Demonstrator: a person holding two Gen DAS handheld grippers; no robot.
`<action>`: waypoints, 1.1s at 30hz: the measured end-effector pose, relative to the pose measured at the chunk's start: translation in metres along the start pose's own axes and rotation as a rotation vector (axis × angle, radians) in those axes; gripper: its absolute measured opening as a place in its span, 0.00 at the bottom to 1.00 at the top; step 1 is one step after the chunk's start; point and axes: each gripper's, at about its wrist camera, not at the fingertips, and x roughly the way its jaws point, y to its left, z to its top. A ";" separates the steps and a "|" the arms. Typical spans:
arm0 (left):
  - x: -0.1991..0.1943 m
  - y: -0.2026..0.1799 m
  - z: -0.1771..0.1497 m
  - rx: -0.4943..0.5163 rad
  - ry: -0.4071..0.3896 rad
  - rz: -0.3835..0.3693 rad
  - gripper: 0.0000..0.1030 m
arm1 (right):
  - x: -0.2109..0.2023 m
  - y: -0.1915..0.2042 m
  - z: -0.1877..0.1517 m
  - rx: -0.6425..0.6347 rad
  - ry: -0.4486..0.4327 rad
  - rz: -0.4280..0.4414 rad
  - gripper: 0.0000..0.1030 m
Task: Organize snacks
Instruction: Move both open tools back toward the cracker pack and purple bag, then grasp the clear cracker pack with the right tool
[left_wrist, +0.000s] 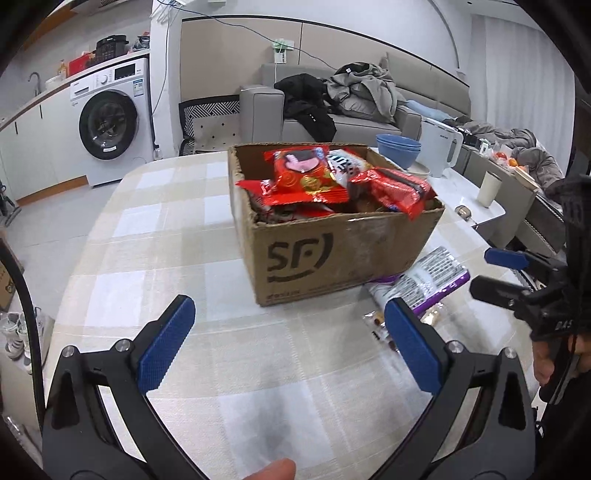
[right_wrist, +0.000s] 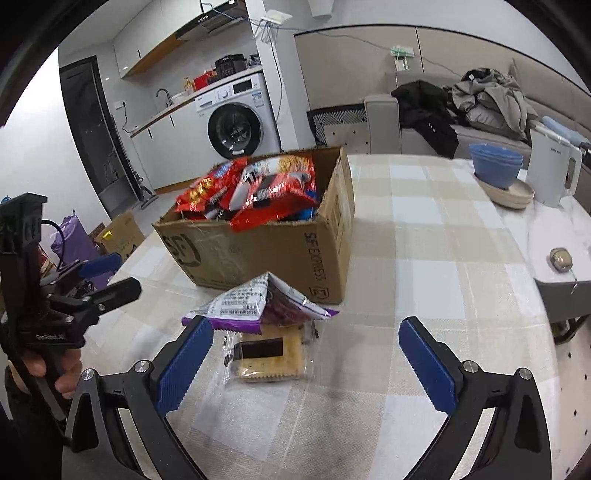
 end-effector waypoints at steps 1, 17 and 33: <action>0.000 0.002 0.001 -0.005 0.000 0.001 0.99 | 0.004 0.001 -0.001 0.004 0.016 -0.004 0.99; 0.007 0.005 0.005 -0.001 0.029 -0.010 0.97 | 0.056 0.033 -0.024 -0.077 0.175 0.007 0.99; 0.014 0.010 0.002 -0.004 0.044 -0.011 0.97 | 0.075 0.070 -0.034 -0.174 0.196 -0.056 0.99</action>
